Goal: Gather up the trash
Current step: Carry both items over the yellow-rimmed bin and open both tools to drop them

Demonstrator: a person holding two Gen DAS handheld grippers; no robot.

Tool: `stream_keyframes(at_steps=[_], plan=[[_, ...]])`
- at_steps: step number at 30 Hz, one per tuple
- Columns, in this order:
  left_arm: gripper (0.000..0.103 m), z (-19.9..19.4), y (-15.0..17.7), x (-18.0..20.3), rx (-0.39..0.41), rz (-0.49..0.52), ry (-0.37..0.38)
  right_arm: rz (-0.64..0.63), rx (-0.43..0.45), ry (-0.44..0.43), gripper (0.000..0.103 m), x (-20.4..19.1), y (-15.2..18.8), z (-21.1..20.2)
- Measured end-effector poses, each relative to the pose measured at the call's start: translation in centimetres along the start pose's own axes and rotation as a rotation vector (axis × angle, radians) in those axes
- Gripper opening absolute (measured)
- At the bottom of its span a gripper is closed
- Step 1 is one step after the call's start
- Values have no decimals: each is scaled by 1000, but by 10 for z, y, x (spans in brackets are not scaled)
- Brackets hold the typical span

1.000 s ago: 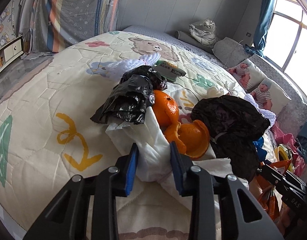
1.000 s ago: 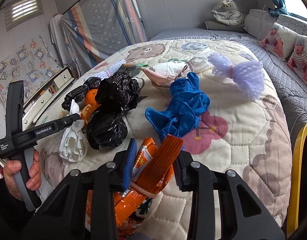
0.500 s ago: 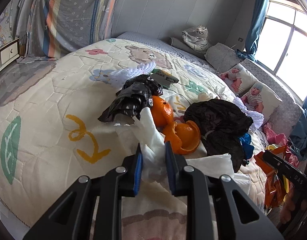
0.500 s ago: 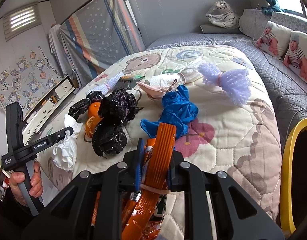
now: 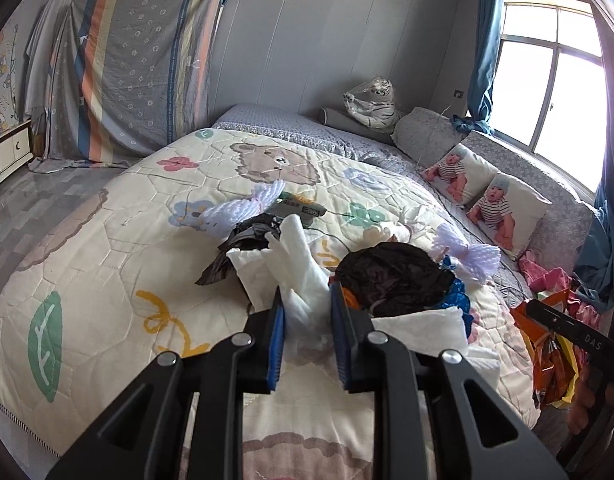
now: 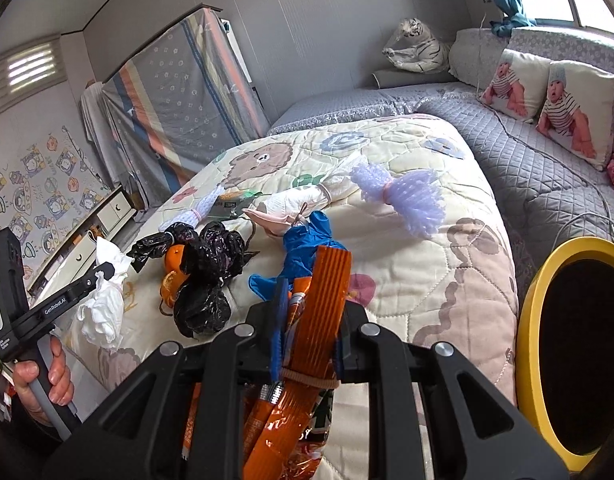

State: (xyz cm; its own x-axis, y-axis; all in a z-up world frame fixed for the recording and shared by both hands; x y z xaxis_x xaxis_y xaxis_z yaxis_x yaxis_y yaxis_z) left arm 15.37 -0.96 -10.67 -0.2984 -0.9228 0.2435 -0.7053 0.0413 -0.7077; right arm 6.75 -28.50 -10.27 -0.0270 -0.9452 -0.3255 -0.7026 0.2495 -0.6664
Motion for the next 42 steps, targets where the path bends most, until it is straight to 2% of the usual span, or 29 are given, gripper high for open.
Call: stream_keyframes(at_steps=[7, 14, 22, 30, 37, 42], plan=[[20, -12, -9, 26, 42, 59, 8, 20, 65, 72, 17, 24, -2, -22], [20, -15, -22, 66, 61, 125, 58, 81, 139, 172, 17, 61, -10, -50], [20, 3, -32, 129, 33, 222, 137, 144, 217, 322, 17, 111, -11, -84], [20, 27, -36, 204, 7, 347, 203, 205, 289, 524, 17, 169, -9, -121], [20, 52, -31, 273, -32, 435, 259, 239, 291, 679, 18, 207, 1, -135], [20, 69, -22, 322, -50, 507, 295, 270, 267, 724, 18, 230, 8, -134]])
Point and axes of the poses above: each gripper's, at about its wrist camera, not at the fingertips, and z roughly the way its jaws point, x to its right, y to its underside, the point moved 7 cm from there along z, roughly the way its jaws point, and after that the axes turned 9 degrees about -x, right-handed, at the moved point
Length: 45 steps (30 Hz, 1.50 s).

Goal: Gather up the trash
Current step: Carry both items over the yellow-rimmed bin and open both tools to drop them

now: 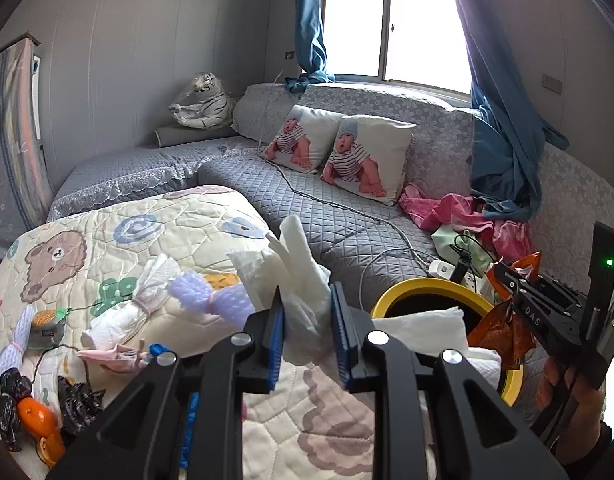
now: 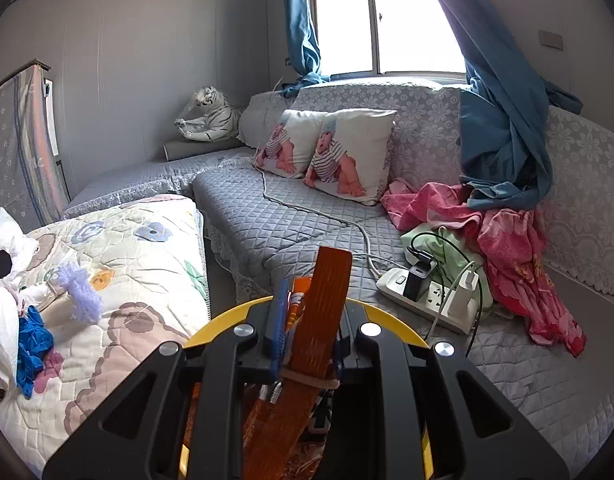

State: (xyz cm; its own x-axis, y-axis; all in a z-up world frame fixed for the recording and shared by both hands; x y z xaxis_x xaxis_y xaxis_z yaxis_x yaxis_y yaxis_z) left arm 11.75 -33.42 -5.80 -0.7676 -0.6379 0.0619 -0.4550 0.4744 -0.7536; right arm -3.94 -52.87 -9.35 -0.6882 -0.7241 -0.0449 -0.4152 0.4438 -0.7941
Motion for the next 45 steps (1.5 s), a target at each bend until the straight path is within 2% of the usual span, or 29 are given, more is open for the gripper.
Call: stream_keyframes(at_steps=[7, 12, 19, 22, 24, 26, 28, 29, 31, 36, 40, 45], plan=[[21, 38, -9, 44, -19, 65, 35, -2, 0, 118, 18, 19, 0, 12], [21, 66, -7, 68, -45, 109, 60, 35, -32, 151, 18, 37, 0, 25], [22, 103, 5, 83, -118, 107, 85, 77, -90, 119, 20, 51, 7, 42], [24, 110, 8, 87, -125, 107, 98, 74, -95, 125, 20, 53, 8, 45], [29, 112, 9, 89, -120, 120, 91, 82, -100, 121, 20, 55, 9, 46], [37, 111, 10, 88, -119, 110, 100, 90, -108, 116, 28, 56, 9, 48], [51, 110, 11, 86, -116, 92, 108, 91, -113, 126, 31, 58, 9, 47], [59, 109, 10, 83, -114, 80, 106, 92, -109, 135, 36, 60, 8, 47], [60, 105, 10, 77, -107, 50, 110, 103, -101, 146, 41, 63, 8, 45], [60, 91, 3, 58, -77, 0, 86, 147, -96, 129, 43, 71, 7, 38], [60, 73, -3, 27, -46, -79, 58, 151, -69, 100, 45, 67, 6, 25], [60, 28, -7, -30, 51, -154, -58, 95, 3, 18, 49, 37, 1, 0]])
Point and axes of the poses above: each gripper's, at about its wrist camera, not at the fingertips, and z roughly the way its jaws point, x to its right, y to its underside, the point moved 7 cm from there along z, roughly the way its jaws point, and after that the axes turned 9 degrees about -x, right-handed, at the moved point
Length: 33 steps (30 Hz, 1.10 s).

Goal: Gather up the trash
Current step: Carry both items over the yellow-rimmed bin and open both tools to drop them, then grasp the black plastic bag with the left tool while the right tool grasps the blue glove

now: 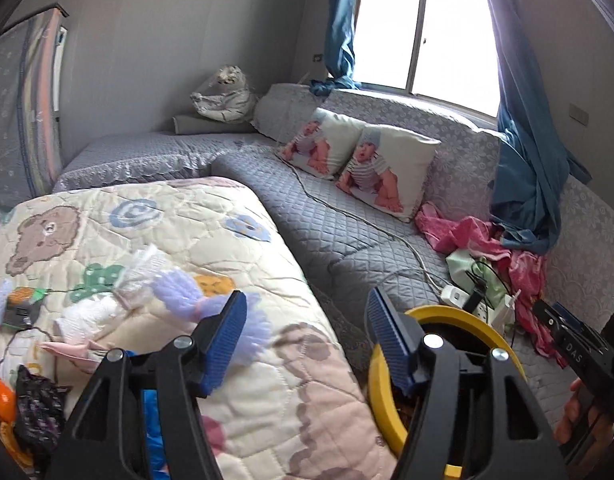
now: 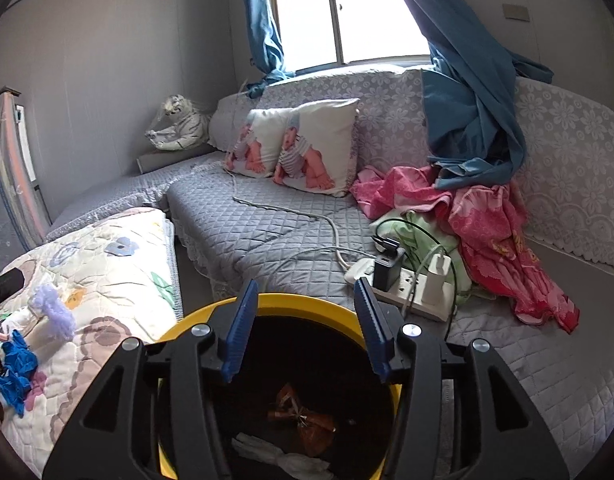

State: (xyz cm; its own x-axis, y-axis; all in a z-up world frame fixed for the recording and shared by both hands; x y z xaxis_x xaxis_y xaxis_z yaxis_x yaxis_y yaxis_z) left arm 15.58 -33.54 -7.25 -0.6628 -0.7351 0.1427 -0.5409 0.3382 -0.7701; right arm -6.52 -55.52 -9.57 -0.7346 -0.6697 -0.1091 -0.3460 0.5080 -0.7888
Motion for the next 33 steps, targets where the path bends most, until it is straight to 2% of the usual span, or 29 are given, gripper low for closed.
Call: stream_keyframes(at_steps=[3, 5, 6, 10, 13, 15, 18, 21, 27, 33], plan=[[61, -31, -3, -45, 31, -65, -62, -55, 15, -93, 54, -29, 0, -11], [71, -52, -1, -77, 49, -106, -101, -97, 12, -151, 57, -52, 4, -17], [76, -64, 1, -93, 65, -122, -135, -117, 5, -183, 57, -66, 6, -19], [77, -101, 11, -161, 110, -164, -295, -202, -22, -311, 61, -120, 20, -27], [86, -123, 26, -211, 105, -223, -373, -256, -49, -404, 65, -162, 30, -33], [86, -135, 40, -238, 102, -271, -395, -291, -55, -445, 68, -187, 37, -38], [86, -144, 65, -268, 81, -285, -466, -352, -66, -500, 70, -224, 49, -46], [86, -148, 87, -289, 46, -309, -473, -398, -96, -581, 72, -257, 64, -52], [86, -156, 115, -312, 13, -343, -454, -514, -114, -592, 75, -305, 84, -50], [86, -145, 128, -321, -42, -346, -441, -549, -200, -615, 75, -334, 96, -34]])
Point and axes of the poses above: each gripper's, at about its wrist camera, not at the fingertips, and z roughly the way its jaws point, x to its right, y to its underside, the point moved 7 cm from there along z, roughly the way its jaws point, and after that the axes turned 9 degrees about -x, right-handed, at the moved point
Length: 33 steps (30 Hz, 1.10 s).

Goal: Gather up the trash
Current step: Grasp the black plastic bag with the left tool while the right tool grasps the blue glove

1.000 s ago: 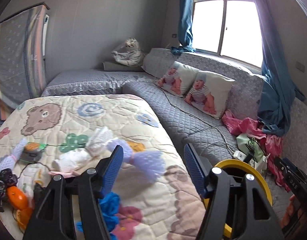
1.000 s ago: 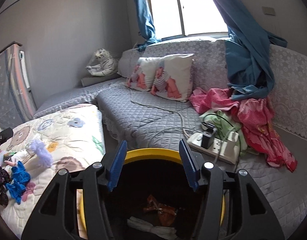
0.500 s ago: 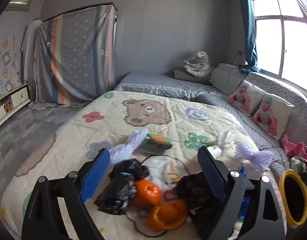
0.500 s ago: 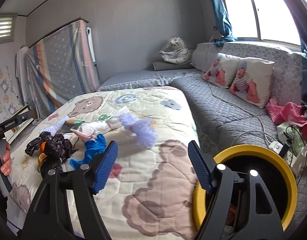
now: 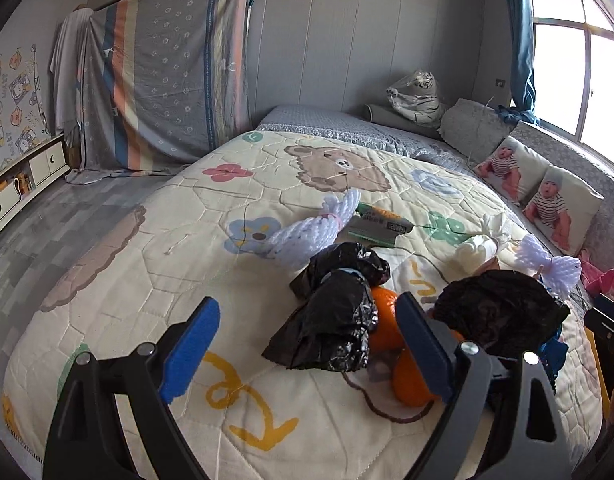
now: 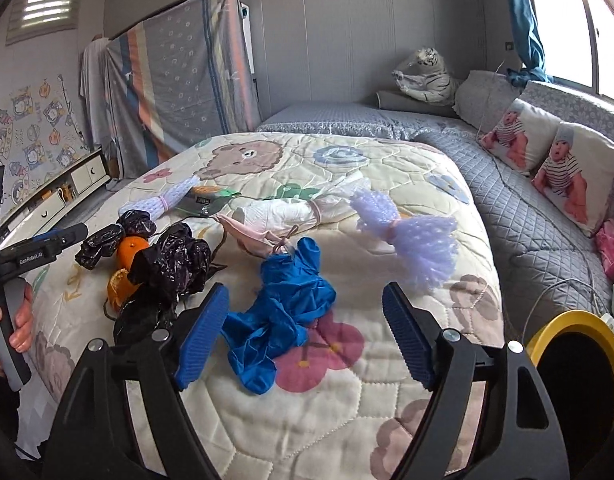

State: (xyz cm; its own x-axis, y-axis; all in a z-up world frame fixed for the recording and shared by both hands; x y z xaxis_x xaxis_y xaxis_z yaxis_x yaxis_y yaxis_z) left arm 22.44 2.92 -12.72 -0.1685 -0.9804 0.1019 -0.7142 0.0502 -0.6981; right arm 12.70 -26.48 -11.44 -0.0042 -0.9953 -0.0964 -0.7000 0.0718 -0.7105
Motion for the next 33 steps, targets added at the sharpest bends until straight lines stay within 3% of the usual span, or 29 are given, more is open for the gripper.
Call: stream_keyframes(at_steps=[16, 22, 24, 27, 33], plan=[[84, 31, 1, 4, -67, -5, 38, 28, -117, -25, 71, -7, -7, 49], [64, 44, 3, 7, -108, -4, 63, 22, -150, -33, 57, -12, -5, 59], [51, 48, 4, 7, -127, -11, 75, 24, -165, -28, 48, -11, -2, 63], [40, 52, 7, 9, -148, -13, 85, 40, -191, -42, 42, -9, 1, 67], [26, 57, 10, 9, -165, -24, 105, 38, -208, -41, 27, -8, 5, 68]])
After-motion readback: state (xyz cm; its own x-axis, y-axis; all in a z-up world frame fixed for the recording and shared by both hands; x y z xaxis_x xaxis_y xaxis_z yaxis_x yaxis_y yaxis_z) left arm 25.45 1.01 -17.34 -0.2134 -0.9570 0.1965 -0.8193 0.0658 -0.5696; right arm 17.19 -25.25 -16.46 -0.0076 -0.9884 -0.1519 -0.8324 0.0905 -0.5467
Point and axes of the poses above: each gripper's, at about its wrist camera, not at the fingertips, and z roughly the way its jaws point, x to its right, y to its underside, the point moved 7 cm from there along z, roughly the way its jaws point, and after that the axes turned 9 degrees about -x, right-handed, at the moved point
